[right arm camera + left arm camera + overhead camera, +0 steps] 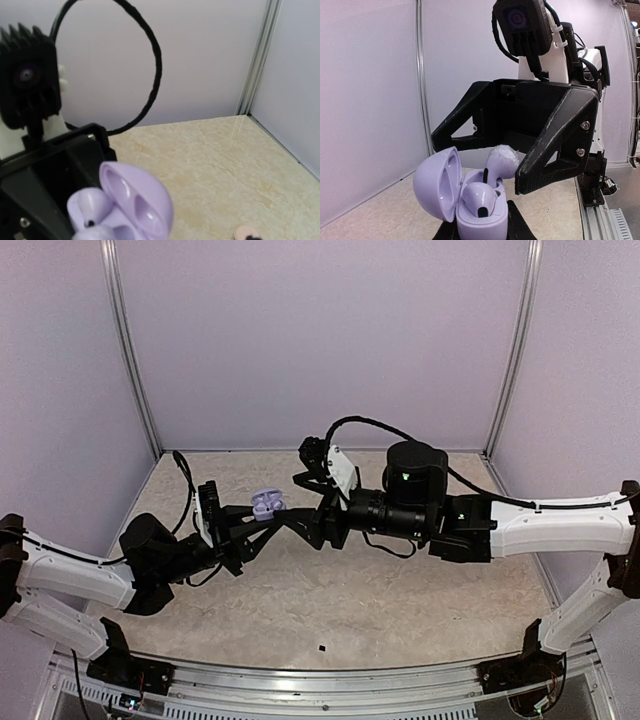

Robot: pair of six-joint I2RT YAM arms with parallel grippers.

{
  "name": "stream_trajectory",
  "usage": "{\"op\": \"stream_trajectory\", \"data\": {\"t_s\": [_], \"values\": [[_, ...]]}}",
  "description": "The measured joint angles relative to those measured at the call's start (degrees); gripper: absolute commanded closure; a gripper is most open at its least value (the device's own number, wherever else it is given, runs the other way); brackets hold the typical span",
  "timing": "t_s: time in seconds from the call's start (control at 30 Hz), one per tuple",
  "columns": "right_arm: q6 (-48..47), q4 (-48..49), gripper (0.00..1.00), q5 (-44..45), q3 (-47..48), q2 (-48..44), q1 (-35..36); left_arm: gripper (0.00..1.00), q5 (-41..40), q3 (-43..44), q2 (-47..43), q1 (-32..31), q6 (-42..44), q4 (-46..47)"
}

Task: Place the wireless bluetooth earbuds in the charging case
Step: Adjust the right earbud in the right side groove of the charging case.

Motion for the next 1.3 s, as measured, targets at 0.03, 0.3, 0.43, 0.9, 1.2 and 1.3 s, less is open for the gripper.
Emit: {"op": "stream_trajectory", "data": {"t_s": [0.03,0.3,0.43,0.9,1.2,1.3], "values": [[0.0,0.0,0.28,0.0,0.0,0.0,0.0,0.97,0.0,0.0,0.0,0.0,0.0,0.0],[0.2,-0.1,0.29,0.0,0.0,0.0,-0.2,0.97,0.0,0.0,0.0,0.0,0.0,0.0],[0.2,-0.3,0.29,0.1,0.0,-0.1,-0.4,0.97,-0.2,0.0,0.0,0.0,0.0,0.0],[0.5,-1.4,0.31,0.2,0.0,-0.5,-0.9,0.97,0.7,0.0,0.0,0.0,0.0,0.0],[2.2,-1.2,0.31,-1.4,-1.1,-2.3,-3.3,0.97,2.2,0.0,0.0,0.0,0.1,0.1],[2.5,-1.3,0.33,-1.6,-1.1,-2.4,-3.9,0.97,2.8,0.0,0.0,0.0,0.2,0.1]]}}
